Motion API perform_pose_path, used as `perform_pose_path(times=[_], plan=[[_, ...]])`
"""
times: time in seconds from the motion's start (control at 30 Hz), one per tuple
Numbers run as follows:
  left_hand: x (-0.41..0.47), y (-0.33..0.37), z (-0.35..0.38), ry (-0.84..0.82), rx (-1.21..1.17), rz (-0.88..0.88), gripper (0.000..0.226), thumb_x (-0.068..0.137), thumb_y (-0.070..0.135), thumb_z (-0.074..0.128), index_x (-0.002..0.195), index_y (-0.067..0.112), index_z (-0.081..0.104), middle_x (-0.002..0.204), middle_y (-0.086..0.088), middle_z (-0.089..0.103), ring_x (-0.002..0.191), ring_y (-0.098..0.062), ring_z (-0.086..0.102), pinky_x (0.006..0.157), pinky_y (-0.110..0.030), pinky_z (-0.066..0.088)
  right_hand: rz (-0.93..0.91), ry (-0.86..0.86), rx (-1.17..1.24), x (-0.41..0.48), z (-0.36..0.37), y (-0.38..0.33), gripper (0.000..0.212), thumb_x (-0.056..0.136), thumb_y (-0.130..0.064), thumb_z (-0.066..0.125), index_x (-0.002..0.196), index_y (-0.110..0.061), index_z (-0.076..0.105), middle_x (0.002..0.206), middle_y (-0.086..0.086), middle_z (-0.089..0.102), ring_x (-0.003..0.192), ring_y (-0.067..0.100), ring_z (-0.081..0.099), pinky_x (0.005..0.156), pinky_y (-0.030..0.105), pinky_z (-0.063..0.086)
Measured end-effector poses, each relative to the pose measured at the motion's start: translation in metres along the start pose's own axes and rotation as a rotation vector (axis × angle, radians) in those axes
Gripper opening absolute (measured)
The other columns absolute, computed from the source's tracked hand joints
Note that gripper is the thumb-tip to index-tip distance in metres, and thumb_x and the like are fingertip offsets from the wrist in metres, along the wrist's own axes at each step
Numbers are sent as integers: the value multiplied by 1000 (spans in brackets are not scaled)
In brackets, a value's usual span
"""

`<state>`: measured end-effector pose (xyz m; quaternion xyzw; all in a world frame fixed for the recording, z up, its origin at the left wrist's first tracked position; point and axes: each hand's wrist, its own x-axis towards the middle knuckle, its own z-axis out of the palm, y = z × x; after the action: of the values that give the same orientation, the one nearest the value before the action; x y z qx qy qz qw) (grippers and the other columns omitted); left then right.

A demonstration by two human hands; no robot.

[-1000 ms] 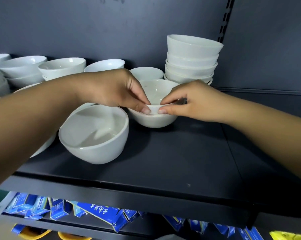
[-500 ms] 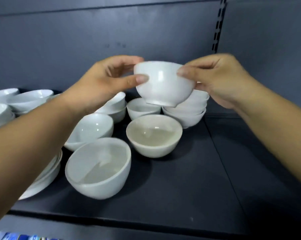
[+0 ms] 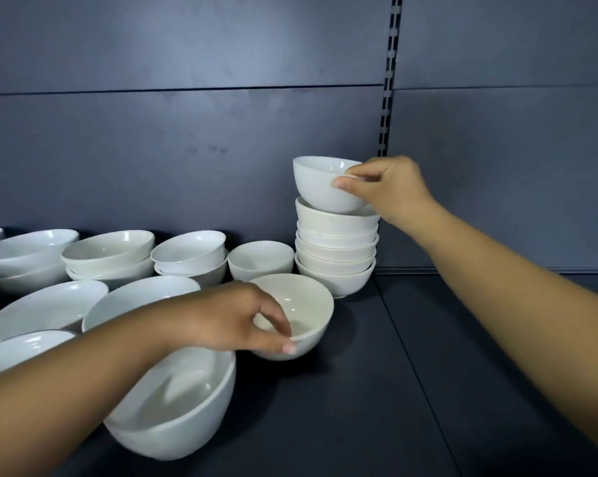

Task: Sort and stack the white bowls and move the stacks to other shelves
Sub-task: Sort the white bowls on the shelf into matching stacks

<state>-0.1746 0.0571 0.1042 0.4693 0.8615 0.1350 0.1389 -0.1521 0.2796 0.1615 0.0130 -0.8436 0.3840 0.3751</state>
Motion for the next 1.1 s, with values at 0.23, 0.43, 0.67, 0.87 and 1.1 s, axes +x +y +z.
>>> perform_pose_path(times=[0.23,0.43,0.67,0.87,1.1], plan=[[1,-3,8,-38,50,37,14,82,35,65,70,34,60,70,28,62,80,9,57,75,-11,42,15,-73,-126,-5,6,20,33,80,-21,69,79,12,63,70,17,44,68,13,39,62,22,30],[2,-5,10,-13,-2,51,39,83,31,65,49,44,50,52,31,52,60,11,48,64,-9,34,20,-109,-84,-14,14,29,29,85,-18,63,79,10,65,68,22,52,62,4,42,60,13,31],[1,-6,11,-7,-30,35,44,82,31,66,43,46,54,54,30,55,82,2,59,81,-21,45,76,-140,-24,-19,15,36,41,90,-21,55,59,3,43,62,2,24,56,6,23,53,17,23],[0,-6,10,-20,-28,46,44,84,29,64,44,43,55,50,26,52,55,6,45,61,-11,32,105,-111,-33,-16,13,33,22,88,-20,59,79,-1,68,73,16,55,71,10,41,67,21,35],[1,-7,8,-34,-29,74,47,85,28,63,43,48,55,56,12,49,52,7,44,60,-15,31,137,-105,-19,-13,9,25,10,87,-21,60,91,-18,69,108,15,68,90,12,56,86,25,44]])
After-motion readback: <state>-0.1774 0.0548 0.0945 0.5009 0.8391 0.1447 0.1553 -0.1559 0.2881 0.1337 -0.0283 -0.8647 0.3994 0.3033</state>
